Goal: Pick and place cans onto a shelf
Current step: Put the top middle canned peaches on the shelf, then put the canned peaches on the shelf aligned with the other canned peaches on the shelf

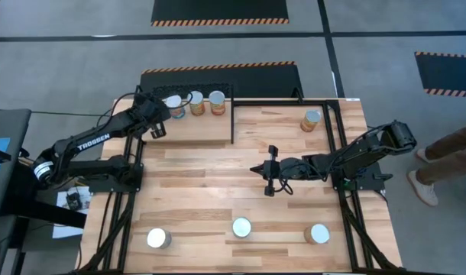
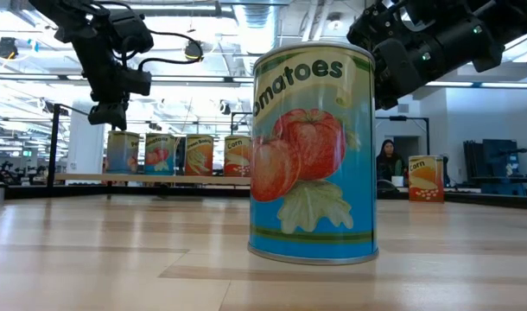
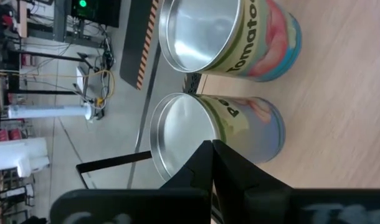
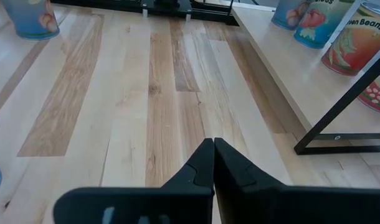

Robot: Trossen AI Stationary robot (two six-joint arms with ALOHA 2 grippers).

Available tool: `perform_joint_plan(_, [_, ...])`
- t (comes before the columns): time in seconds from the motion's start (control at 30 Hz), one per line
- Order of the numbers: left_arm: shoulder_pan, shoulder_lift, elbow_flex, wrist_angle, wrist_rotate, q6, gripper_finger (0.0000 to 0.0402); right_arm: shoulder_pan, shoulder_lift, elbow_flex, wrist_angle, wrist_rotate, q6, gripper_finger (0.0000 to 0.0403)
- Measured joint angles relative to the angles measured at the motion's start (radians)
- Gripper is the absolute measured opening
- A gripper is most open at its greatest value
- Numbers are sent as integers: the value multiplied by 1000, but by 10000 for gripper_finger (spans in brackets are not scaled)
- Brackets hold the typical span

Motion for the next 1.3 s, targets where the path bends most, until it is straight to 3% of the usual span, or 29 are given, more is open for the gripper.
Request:
perform_joint_plan(0.13, [-15, 0, 15, -7, 8, 1, 0, 0, 0, 0, 0, 0, 0, 20])
perform_joint_plan(0.3, [-31, 0, 33, -61, 124, -24, 0, 0, 0, 0, 0, 0, 0, 17])
perform_joint_plan(0.63, [-34, 58, 35, -69, 70, -33, 0, 0, 0, 0, 0, 0, 0, 19])
perform_joint_plan(0.87, [-34, 80, 35, -16, -26, -3, 0, 0, 0, 0, -1, 0, 0, 19])
perform_joint_plan(1.2, [-50, 78, 72, -56, -24, -39, 0, 0, 0, 0, -1, 0, 0, 17])
perform_joint_plan(1.3, [-75, 77, 104, -83, 31, -102, 0, 0, 0, 0, -1, 1, 0, 18])
